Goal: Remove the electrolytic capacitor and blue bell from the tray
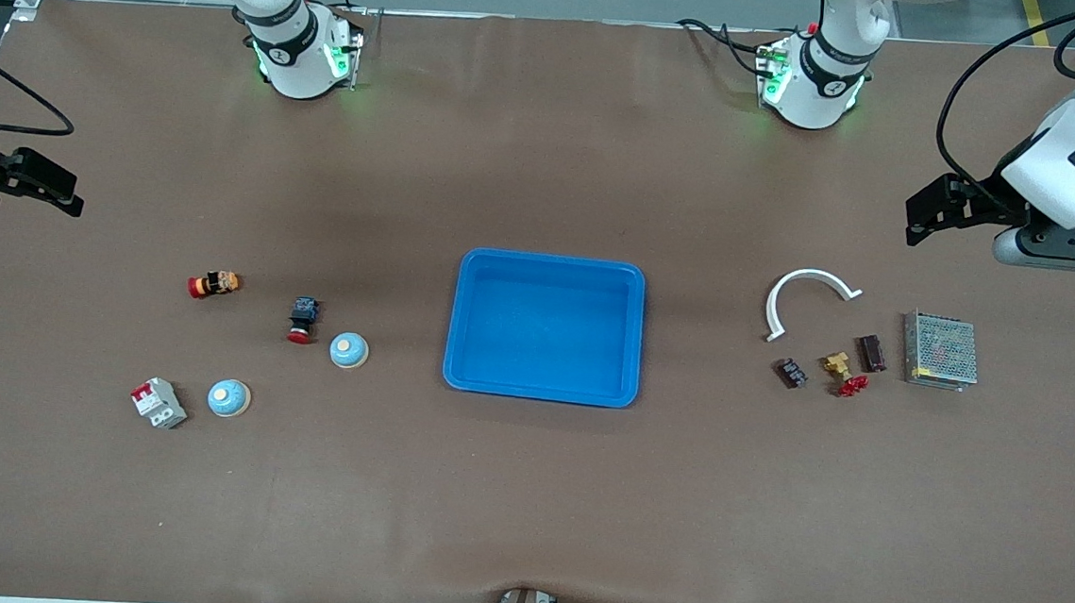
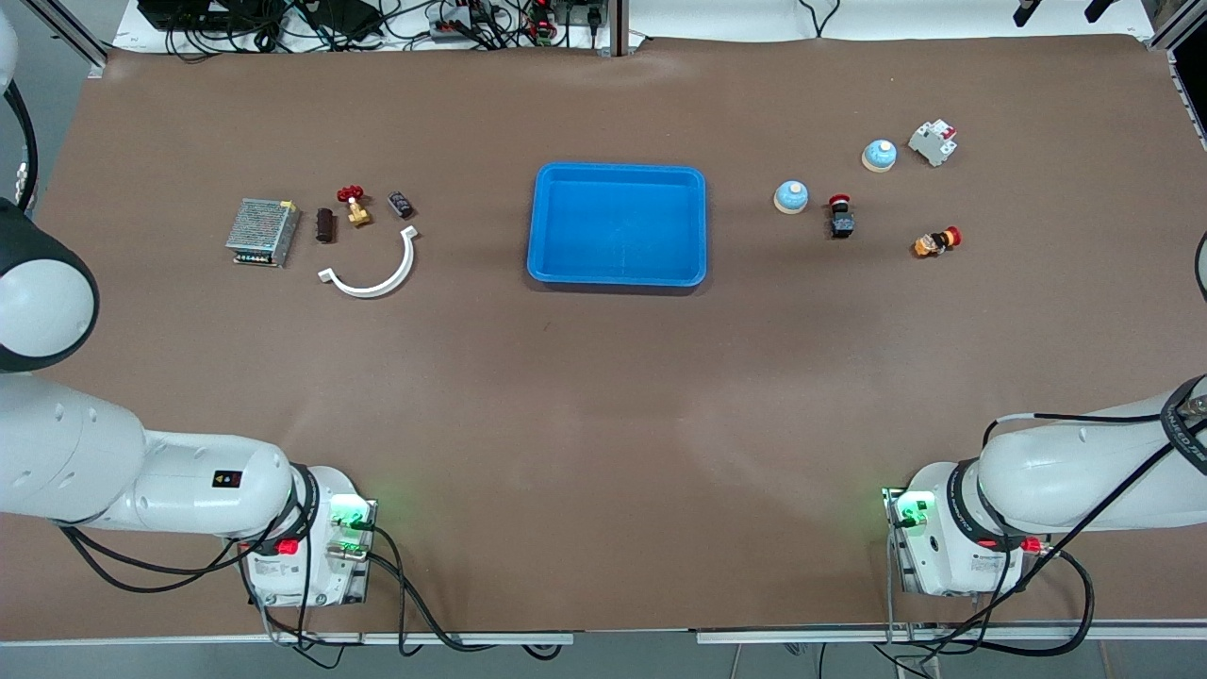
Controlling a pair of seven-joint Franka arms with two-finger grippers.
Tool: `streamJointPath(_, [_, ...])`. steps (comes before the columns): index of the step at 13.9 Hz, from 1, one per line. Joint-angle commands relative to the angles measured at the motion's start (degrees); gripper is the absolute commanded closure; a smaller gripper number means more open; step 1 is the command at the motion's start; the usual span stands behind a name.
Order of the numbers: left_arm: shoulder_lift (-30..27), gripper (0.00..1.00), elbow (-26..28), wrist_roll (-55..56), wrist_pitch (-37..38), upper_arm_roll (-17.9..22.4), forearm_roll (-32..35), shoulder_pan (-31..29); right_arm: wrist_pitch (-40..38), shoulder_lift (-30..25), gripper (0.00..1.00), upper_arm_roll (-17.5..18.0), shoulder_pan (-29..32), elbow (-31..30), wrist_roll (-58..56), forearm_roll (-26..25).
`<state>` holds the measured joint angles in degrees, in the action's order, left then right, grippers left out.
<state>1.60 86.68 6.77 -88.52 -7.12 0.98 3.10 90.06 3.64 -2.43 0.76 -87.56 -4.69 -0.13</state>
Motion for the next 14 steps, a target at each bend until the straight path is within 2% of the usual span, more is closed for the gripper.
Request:
streamJointPath(1, [-0.37, 0.0, -0.63, -0.61, 0.89, 0.0, -0.1, -0.02, 1.34, -1.36, 0.0, 0.06, -0.05, -1.47, 1.79, 0.13])
streamJointPath(14, [-0.2, 0.0, -0.63, -0.61, 0.89, 0.0, -0.1, -0.02, 2.4, -1.71, 0.0, -0.03, 0.47, -3.32, 2.5, 0.48])
